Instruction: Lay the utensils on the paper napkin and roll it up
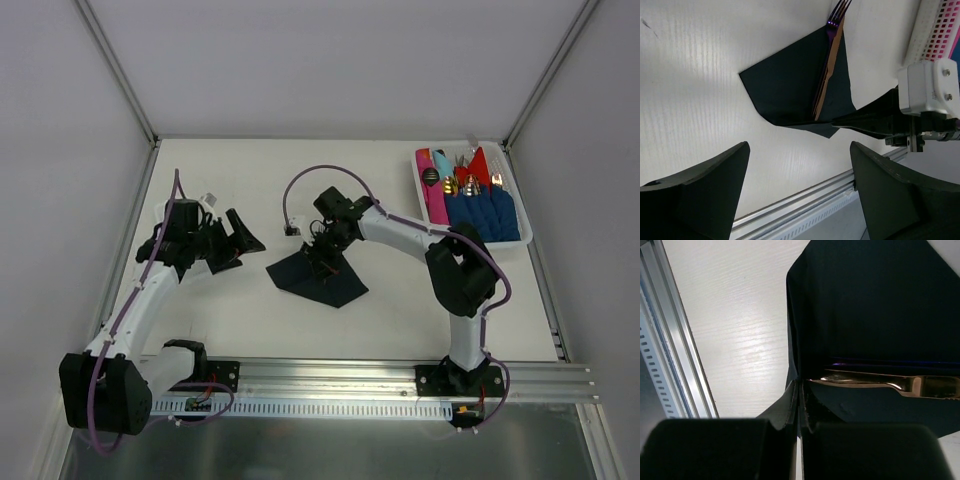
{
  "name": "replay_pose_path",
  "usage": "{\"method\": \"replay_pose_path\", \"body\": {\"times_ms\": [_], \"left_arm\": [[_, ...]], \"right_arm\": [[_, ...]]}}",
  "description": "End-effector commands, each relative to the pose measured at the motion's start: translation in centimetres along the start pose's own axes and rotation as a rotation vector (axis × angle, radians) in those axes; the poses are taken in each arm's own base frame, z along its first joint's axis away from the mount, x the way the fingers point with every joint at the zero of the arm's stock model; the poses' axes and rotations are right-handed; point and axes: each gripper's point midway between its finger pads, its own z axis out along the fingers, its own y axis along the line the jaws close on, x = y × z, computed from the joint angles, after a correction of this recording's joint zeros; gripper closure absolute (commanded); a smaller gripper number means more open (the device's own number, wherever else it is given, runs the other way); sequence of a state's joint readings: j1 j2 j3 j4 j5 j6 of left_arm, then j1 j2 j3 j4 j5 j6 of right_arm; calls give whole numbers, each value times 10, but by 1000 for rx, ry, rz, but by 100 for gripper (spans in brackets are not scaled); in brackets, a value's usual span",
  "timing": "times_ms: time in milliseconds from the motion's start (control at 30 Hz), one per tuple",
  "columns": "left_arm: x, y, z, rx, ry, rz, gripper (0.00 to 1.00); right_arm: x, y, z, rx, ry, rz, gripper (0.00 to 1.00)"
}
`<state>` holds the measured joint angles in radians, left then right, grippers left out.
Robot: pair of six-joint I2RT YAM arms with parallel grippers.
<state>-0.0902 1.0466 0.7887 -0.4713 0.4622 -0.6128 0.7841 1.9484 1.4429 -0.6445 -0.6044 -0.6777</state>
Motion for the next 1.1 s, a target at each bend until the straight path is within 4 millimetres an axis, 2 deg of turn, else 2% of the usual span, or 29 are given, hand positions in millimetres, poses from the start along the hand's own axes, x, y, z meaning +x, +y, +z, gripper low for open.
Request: {"method": "replay_pose_path", "body": {"times_ms": [0, 67, 100, 267, 700, 1067], "left_arm": [[2, -10, 3, 65, 1, -6, 19], [7, -12, 8, 88, 12, -5, 31], [8, -14, 10, 95, 14, -2, 41], [22, -19, 25, 94, 63, 30, 62], [51, -34, 64, 91, 181, 69, 79], [68, -31, 95, 78, 261, 48, 90]], "right_arm": [[-12, 0, -6, -37, -28, -30, 100], [-14, -2, -6, -44, -28, -32, 100], [-14, -4, -7, -47, -29, -30, 100], [-15, -11, -3, -60, -28, -12, 100], [-5, -29, 0, -60, -21, 33, 100], [-7, -38, 6, -69, -22, 56, 100]]}}
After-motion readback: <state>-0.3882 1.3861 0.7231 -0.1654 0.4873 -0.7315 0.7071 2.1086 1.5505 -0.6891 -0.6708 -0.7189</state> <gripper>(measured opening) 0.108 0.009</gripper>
